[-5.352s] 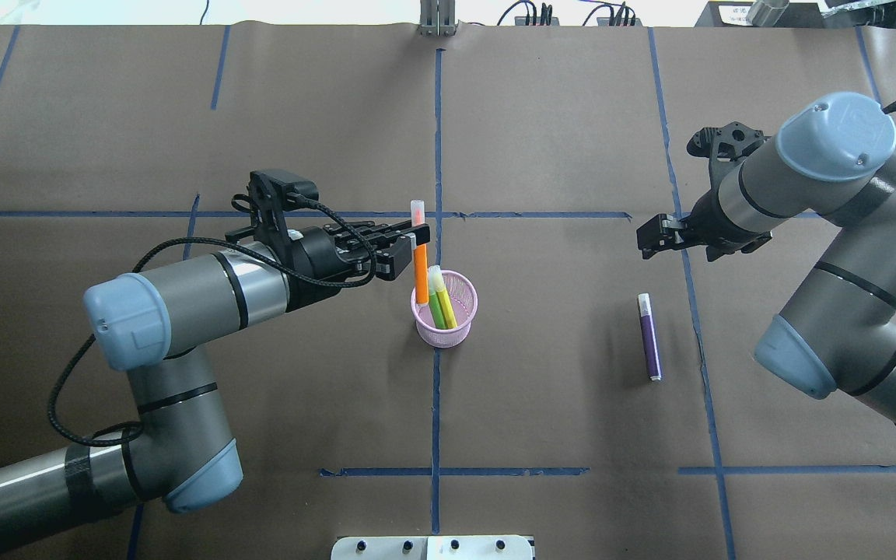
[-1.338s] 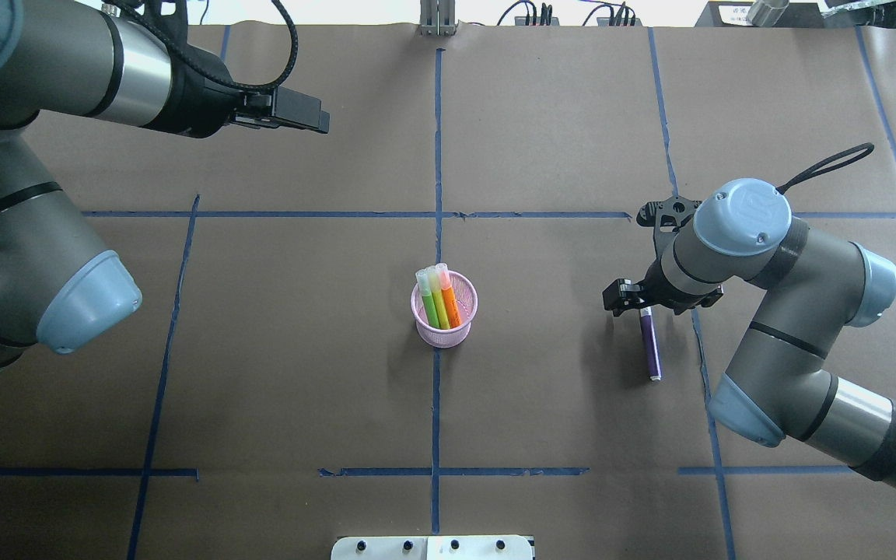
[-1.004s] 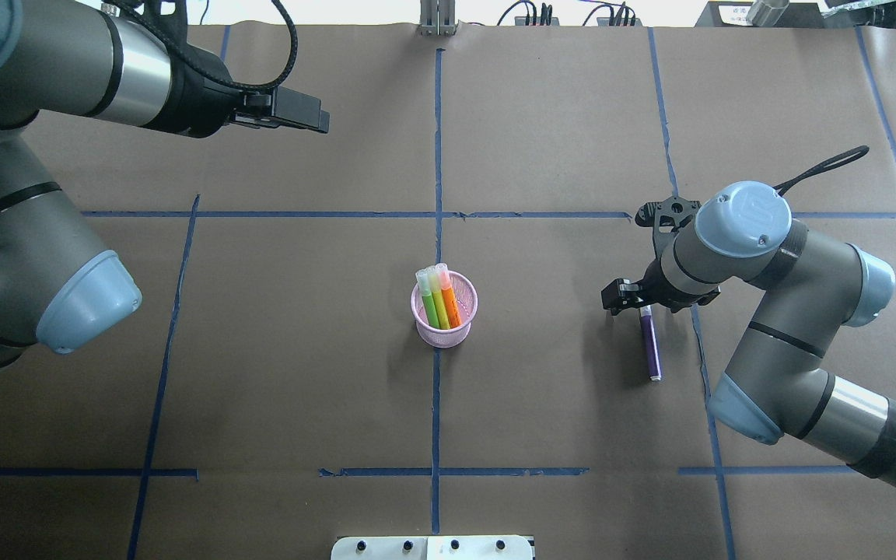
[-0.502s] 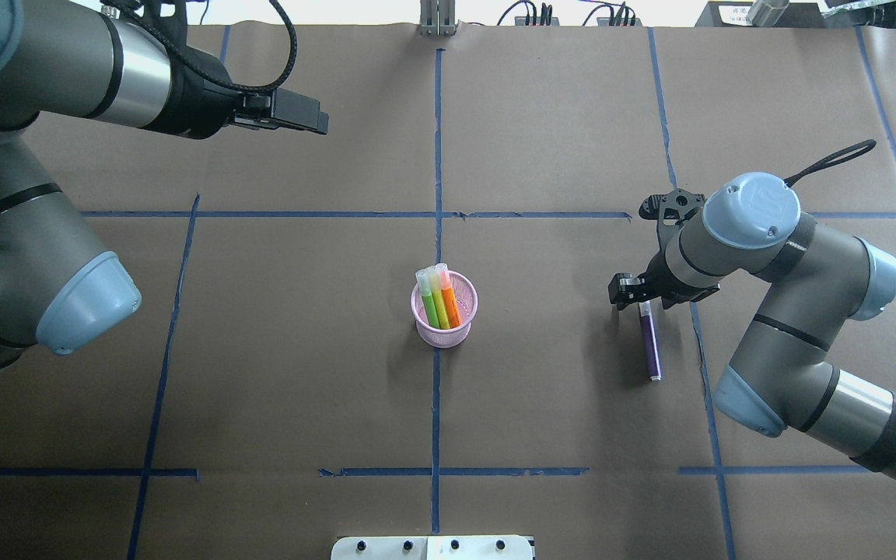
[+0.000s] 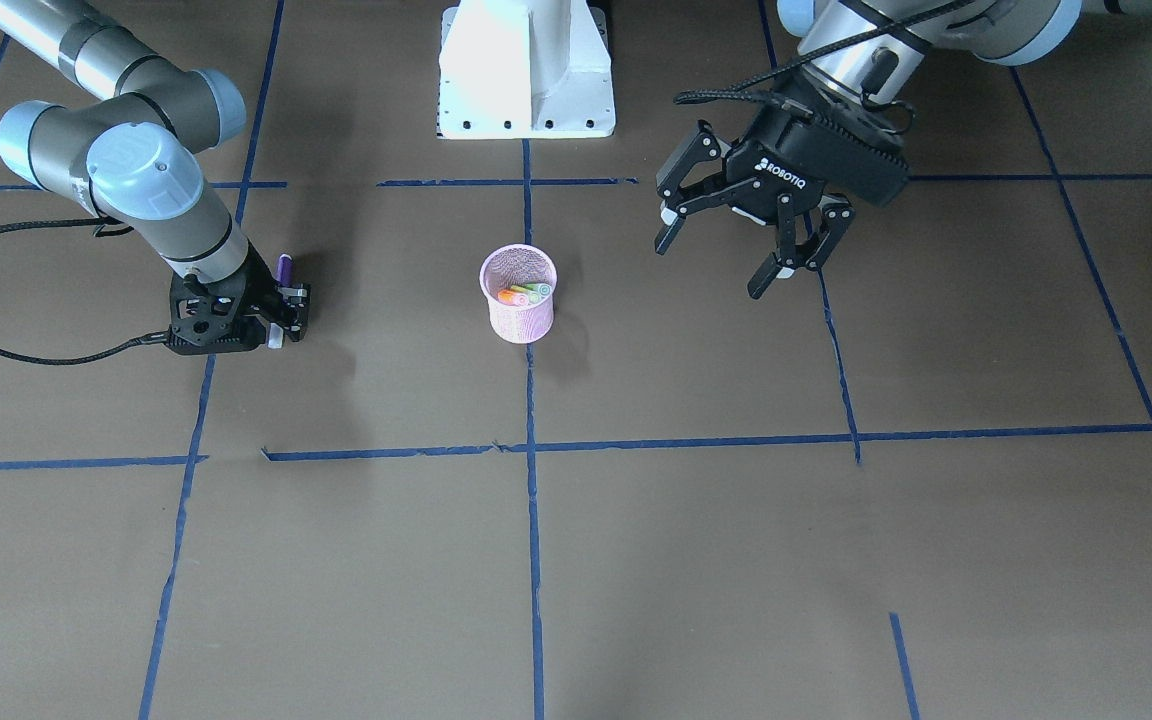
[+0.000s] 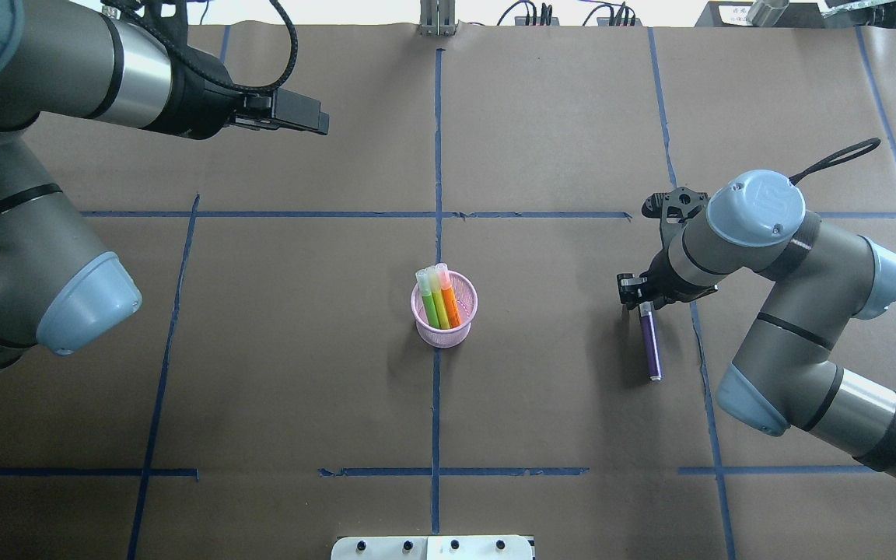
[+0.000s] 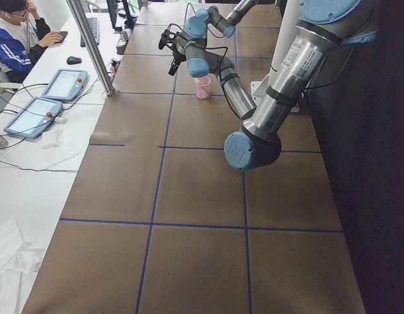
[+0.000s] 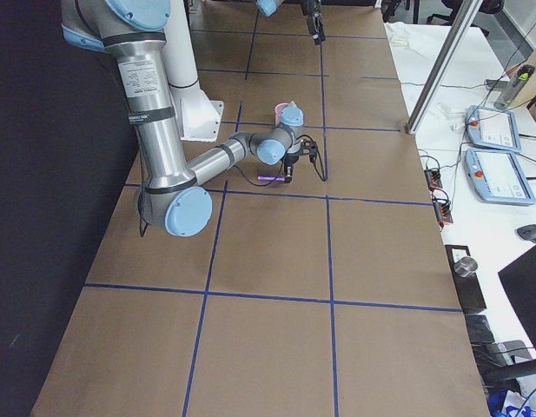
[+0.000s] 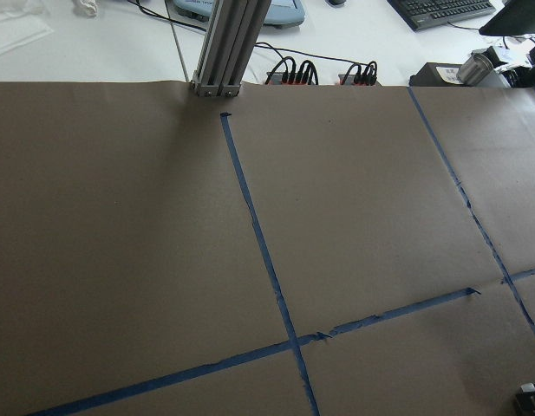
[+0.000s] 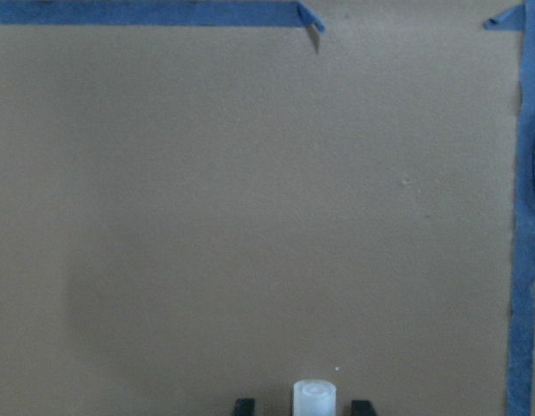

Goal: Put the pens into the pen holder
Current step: 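Close the right gripper on the purple marker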

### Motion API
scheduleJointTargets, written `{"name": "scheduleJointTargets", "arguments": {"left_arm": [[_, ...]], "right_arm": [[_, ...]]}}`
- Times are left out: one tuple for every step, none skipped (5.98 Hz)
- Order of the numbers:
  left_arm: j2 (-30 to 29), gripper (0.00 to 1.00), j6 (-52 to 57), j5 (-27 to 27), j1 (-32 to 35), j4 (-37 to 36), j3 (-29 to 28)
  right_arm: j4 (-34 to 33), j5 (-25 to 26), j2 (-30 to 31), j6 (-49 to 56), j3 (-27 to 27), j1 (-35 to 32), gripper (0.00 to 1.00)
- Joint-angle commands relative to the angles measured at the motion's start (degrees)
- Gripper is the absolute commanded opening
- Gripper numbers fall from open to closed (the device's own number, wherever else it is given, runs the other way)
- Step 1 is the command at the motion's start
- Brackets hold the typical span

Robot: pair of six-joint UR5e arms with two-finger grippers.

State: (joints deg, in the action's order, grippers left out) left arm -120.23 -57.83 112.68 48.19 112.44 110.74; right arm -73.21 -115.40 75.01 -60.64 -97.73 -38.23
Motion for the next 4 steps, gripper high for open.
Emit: {"name": "scheduleJointTargets", "arguments": {"left_arm": [[0.0, 1.0, -0.09, 0.0, -0.11, 0.06, 0.0], [0.0, 1.0, -0.09, 0.0, -0.11, 0.06, -0.08], [0.0, 1.0, -0.09, 0.0, -0.11, 0.15, 0.0], [0.09, 1.0, -0.09, 0.0, -0.11, 0.15, 0.0]], "right_arm": [[0.0, 0.08, 0.14, 0.0, -0.09, -0.01, 0.48], [0.0, 0.34, 0.23, -0.09, -0.09, -0.01, 0.42], [-0.09, 0.43, 0.23, -0.18, -0.09, 0.08, 0.28], [-0.43, 0.0, -0.29, -0.09, -0.27, 0.08, 0.09]]}}
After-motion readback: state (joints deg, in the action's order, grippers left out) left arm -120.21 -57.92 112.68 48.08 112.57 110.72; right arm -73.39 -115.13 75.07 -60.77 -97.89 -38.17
